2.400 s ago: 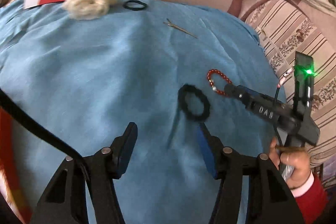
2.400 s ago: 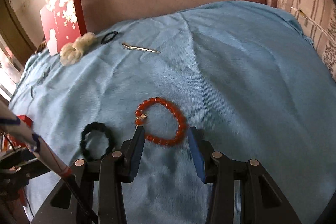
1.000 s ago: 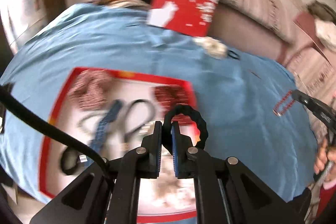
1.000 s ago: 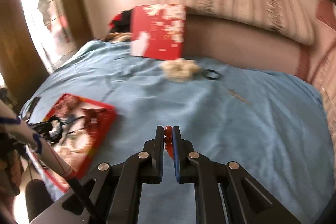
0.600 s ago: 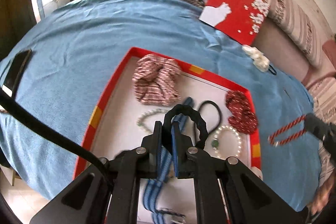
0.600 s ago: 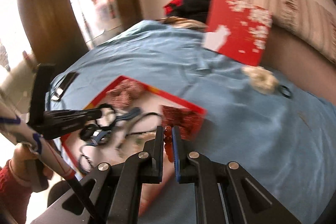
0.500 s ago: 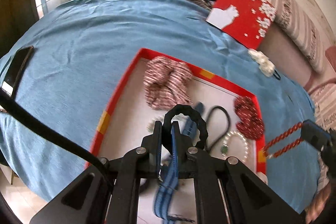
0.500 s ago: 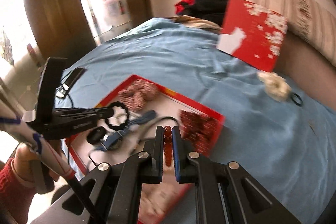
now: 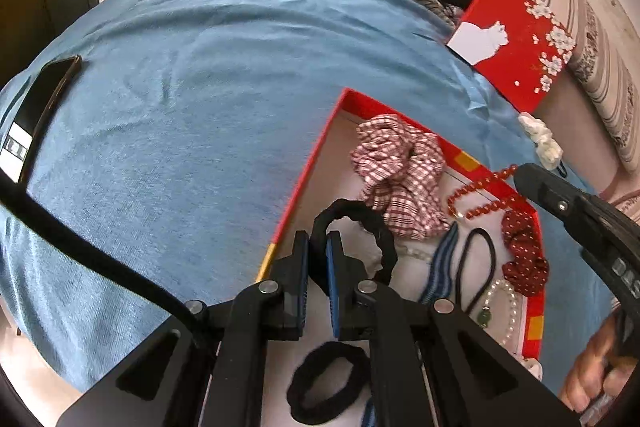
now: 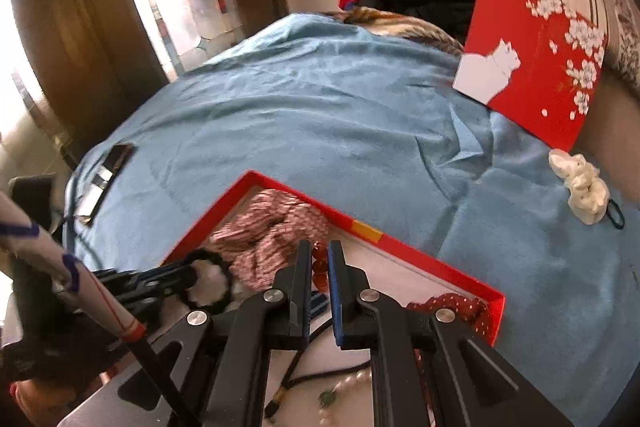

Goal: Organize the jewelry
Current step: 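Carry the black scrunchie and red bead bracelet into the red tray and release both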

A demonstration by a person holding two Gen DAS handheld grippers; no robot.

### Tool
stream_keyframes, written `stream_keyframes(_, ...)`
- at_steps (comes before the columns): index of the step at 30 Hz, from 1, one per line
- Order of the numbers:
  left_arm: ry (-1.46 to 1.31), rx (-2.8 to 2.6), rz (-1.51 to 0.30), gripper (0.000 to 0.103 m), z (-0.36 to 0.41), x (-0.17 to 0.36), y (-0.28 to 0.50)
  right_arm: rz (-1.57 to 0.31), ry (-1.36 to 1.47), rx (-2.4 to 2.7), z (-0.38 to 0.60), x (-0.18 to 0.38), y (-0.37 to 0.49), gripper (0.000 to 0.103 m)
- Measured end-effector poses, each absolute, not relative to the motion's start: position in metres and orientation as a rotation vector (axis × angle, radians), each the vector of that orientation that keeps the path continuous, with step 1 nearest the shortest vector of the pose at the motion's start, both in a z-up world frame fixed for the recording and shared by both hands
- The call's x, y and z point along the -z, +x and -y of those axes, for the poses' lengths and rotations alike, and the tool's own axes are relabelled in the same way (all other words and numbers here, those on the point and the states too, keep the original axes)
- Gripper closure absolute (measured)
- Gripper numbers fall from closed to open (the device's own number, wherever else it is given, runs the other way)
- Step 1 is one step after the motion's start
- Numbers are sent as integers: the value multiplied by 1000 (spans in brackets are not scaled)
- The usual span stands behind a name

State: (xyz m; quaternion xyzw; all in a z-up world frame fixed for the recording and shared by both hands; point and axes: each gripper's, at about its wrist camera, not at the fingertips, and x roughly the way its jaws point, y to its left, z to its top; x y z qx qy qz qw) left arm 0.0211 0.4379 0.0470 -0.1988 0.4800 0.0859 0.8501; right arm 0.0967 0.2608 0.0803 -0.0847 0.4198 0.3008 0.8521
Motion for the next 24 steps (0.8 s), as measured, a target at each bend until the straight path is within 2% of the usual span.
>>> stream_keyframes(7,-400,-169,-982,94,-435,-48,19,-949,-194,-551,-245,-49,119,94)
stream_keyframes(9,-387,-173,-964,91,-432,-52,17,-962,-199,-546,-242,-44,122,94)
stream_keyframes(12,-371,-174,-938,79,-426,-60,12,-962,-208,-546,-240,-43,121,94)
stream_keyframes(14,-351,-178,-917,69,-421,-68,7,-953,-203,-552,-239,-47,118,89)
stream_keyframes(16,-331,-181,-897,66,-414,-76,3,-935,-195,-557,-236,-55,114,77)
stream_keyframes(20,-293,-190,-845,56,-399,-96,-9,-880,-173,-562,-221,-79,100,75)
stream_keyframes(24,-251,-198,-799,52,-377,-117,-22,-836,-176,-549,-193,-97,83,72)
